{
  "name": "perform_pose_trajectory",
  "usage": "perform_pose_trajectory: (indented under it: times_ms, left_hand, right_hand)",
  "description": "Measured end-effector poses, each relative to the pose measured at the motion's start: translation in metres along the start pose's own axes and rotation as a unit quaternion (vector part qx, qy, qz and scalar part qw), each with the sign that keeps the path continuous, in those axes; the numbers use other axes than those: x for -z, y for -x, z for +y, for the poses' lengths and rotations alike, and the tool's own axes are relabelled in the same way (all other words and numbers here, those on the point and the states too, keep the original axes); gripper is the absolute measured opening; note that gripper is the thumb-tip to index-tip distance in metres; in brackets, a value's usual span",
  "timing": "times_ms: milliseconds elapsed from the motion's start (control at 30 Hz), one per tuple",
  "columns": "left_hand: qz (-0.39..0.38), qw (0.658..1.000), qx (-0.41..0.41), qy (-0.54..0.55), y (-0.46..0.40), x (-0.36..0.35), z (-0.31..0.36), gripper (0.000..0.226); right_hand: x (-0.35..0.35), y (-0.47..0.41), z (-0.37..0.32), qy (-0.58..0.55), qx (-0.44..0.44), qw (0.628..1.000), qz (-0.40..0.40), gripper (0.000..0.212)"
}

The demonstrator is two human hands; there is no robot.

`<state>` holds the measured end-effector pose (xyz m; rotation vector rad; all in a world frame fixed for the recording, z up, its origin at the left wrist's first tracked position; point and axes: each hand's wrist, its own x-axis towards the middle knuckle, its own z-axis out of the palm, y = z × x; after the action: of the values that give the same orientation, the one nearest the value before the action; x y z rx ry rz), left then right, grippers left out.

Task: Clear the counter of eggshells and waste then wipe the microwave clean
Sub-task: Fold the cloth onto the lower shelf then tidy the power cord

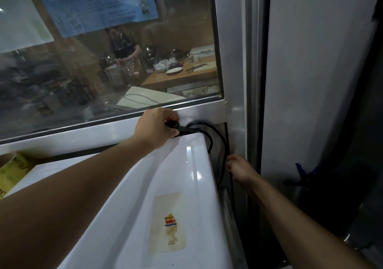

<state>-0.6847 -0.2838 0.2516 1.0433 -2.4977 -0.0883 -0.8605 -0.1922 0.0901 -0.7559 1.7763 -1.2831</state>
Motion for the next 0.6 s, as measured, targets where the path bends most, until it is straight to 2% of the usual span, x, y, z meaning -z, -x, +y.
perform_pose_trajectory:
  times_ms: [67,133,300,433,600]
  left_hand:
    - [0.021,1.0,0.002,-0.007,0.002,-0.002,-0.001,0.018]
    - [0.039,0.999,0.002,-0.017,0.005,-0.004,-0.001,0.019]
    - [0.061,0.996,-0.002,-0.058,0.007,-0.005,-0.003,0.02]
    - [0.065,0.993,-0.004,-0.096,0.012,-0.009,-0.007,0.013]
    - [0.067,0.995,0.001,-0.08,0.014,-0.007,-0.012,0.012]
  right_hand:
    - [0.001,0.001,-0.004,0.01,0.003,1.0,0.018,0.039]
    - [0.002,0.002,-0.009,0.022,0.012,0.999,0.036,0.045]
    - [0.004,0.005,-0.016,-0.005,0.033,0.998,0.051,0.035]
    - [0.005,0.007,-0.017,-0.028,0.027,0.998,0.047,0.039]
    - [0.008,0.011,-0.021,-0.035,0.032,0.998,0.047,0.044]
